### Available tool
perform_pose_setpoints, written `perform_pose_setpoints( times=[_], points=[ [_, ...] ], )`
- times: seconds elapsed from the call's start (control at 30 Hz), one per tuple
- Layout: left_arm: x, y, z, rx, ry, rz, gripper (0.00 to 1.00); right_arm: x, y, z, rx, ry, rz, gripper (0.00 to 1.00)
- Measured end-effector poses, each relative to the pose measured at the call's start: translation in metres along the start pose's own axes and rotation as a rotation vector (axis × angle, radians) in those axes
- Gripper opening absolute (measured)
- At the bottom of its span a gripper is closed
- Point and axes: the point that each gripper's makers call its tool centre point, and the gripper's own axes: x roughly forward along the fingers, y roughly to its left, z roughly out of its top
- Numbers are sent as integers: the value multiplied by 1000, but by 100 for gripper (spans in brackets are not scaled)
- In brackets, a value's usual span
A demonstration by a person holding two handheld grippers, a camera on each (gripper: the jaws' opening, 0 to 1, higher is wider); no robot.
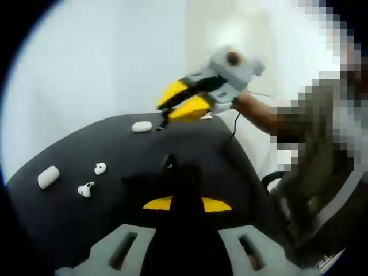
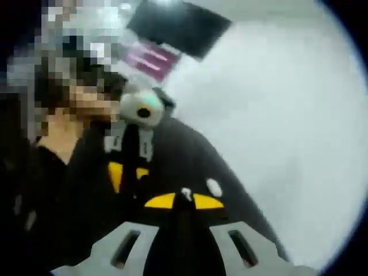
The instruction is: Pick up three earphones and place each one into its charging case using tactile feedback, ensure that each earphone is properly inserted and securely positioned inside the case.
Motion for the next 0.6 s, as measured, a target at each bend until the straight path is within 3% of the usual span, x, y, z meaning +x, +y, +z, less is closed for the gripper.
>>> perform_pose_setpoints(
  times=[0.1, 0.2, 0.6],
  points=[
    [-1, 2, 0, -1, 0, 0, 14, 4, 18, 1, -152, 78, 51, 12],
    [-2, 3, 0, 2, 0, 1, 14, 8, 28, -1, -238, 116, 80, 12],
    [-2, 5, 0, -6, 1, 4, 14, 9, 31, -2, -317, 139, 123, 12]
  ],
)
